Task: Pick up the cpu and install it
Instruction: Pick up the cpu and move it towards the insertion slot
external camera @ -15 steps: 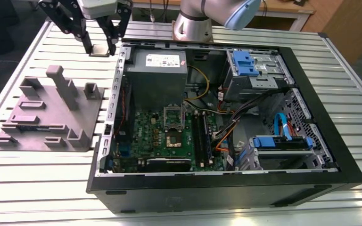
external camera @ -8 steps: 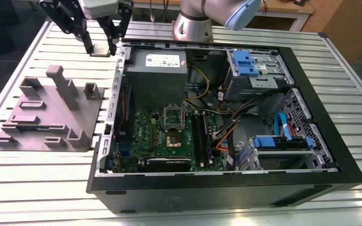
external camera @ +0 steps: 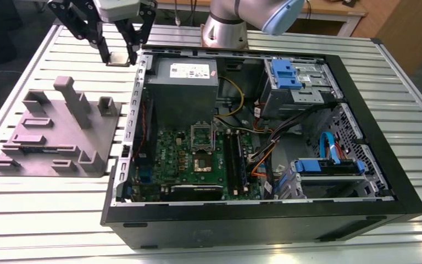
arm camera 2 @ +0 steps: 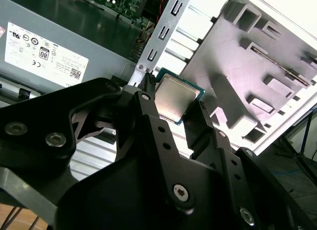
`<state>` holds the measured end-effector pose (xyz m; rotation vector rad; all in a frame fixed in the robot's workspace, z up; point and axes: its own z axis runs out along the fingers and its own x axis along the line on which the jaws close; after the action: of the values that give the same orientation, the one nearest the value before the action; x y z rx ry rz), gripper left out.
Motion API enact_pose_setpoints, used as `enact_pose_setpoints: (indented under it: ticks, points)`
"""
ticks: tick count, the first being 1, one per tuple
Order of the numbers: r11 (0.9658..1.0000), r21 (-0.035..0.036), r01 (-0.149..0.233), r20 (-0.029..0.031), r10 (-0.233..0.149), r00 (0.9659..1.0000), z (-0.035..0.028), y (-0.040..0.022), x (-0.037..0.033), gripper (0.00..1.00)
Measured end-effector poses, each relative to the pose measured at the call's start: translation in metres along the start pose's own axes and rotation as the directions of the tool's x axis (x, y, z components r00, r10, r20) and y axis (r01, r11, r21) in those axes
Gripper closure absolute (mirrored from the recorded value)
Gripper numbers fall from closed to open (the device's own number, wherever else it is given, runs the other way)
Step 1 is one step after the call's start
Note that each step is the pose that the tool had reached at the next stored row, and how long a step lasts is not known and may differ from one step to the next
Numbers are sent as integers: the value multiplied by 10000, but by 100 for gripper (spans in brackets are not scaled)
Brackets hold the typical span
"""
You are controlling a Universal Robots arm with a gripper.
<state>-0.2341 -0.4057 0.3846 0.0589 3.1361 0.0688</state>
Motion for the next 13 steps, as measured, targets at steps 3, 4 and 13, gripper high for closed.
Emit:
enact_pose_setpoints:
  ticks: [3,4,13]
  points:
    - [10000,1,1,0,-1,10000,0,0,-7,53]
    - [10000,1,1,0,-1,10000,0,0,-10,53]
    - [10000,0,1,0,-1,10000,0,1,-35,53]
